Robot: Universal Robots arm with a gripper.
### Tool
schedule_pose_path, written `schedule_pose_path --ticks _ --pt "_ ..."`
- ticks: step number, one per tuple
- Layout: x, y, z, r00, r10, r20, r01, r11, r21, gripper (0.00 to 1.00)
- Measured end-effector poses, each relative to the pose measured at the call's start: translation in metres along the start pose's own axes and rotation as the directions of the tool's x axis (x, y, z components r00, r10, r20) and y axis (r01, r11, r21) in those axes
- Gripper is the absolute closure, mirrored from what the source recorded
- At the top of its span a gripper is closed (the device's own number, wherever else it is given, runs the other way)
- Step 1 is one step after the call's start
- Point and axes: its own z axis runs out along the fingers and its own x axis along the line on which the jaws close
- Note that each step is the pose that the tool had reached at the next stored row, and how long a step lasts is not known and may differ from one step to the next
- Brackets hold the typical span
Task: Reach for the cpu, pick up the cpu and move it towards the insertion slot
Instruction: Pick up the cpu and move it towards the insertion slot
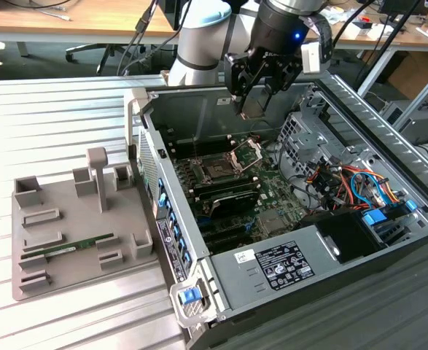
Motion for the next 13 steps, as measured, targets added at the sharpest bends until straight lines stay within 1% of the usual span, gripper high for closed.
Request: schedule_pose_path --ticks 13 --pt "-0.0013 0.0002 0.0051 1.0000 0.000 0.0000 0.000 1.0000 0.0001 0.45"
